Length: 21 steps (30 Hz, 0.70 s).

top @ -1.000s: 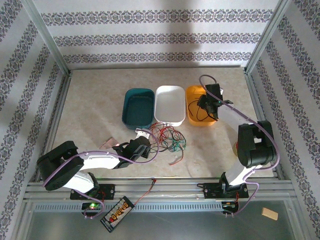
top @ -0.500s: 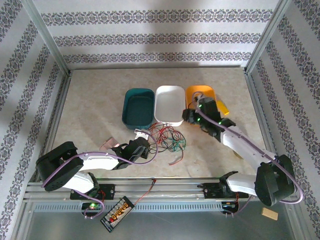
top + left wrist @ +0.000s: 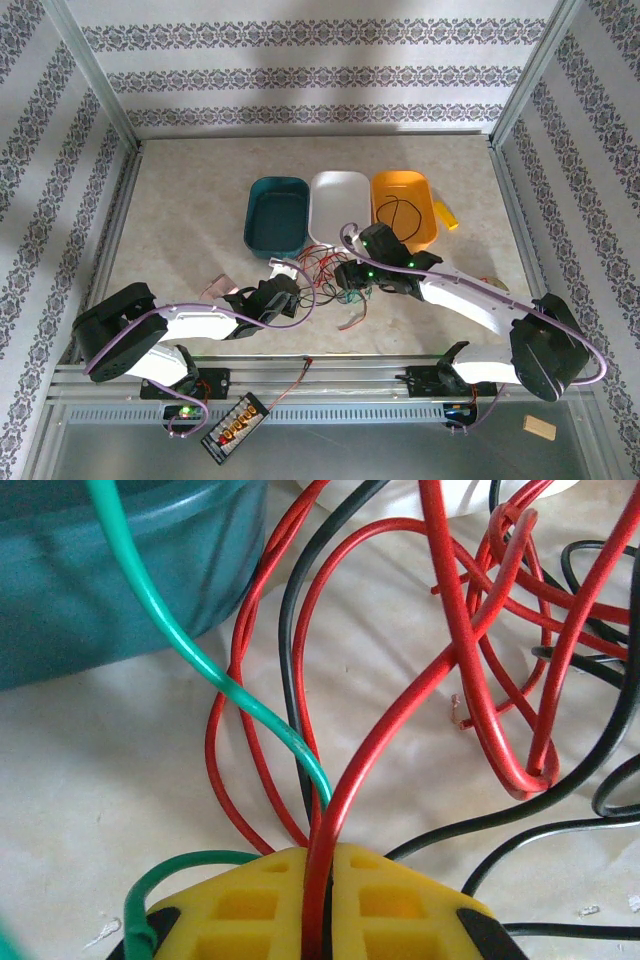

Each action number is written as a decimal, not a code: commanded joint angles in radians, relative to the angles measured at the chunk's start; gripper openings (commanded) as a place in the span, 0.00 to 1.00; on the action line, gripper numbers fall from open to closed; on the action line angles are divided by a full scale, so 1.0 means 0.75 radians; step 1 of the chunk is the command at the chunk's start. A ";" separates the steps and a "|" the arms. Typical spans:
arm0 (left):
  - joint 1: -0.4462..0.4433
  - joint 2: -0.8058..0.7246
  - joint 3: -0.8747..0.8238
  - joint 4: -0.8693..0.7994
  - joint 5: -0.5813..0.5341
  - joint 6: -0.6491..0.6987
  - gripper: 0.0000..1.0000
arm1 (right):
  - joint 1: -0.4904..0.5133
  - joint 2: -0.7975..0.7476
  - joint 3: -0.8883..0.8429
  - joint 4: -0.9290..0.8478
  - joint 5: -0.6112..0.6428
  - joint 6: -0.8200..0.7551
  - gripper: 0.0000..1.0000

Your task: Untangle the cables

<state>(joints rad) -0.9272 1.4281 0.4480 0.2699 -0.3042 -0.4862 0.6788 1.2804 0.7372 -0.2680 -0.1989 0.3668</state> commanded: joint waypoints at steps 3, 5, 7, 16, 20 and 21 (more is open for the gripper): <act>0.015 0.008 0.017 0.033 -0.022 0.010 0.00 | 0.025 0.037 0.089 -0.033 -0.052 -0.060 0.43; 0.015 0.007 0.018 0.033 -0.017 0.010 0.00 | 0.057 0.049 0.091 -0.044 -0.113 -0.084 0.43; 0.015 0.007 0.018 0.033 -0.017 0.009 0.00 | 0.084 0.057 0.084 -0.053 -0.159 -0.098 0.43; 0.015 0.009 0.020 0.037 -0.008 0.016 0.00 | 0.127 0.082 0.021 -0.063 -0.146 -0.092 0.43; 0.015 0.011 0.022 0.039 -0.005 0.021 0.00 | 0.128 0.132 0.022 -0.057 -0.160 -0.094 0.42; 0.015 0.013 0.022 0.039 -0.004 0.021 0.00 | 0.130 0.142 0.021 -0.055 -0.164 -0.094 0.42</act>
<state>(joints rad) -0.9272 1.4284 0.4480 0.2703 -0.3038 -0.4854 0.7689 1.3651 0.7689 -0.3054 -0.3046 0.3138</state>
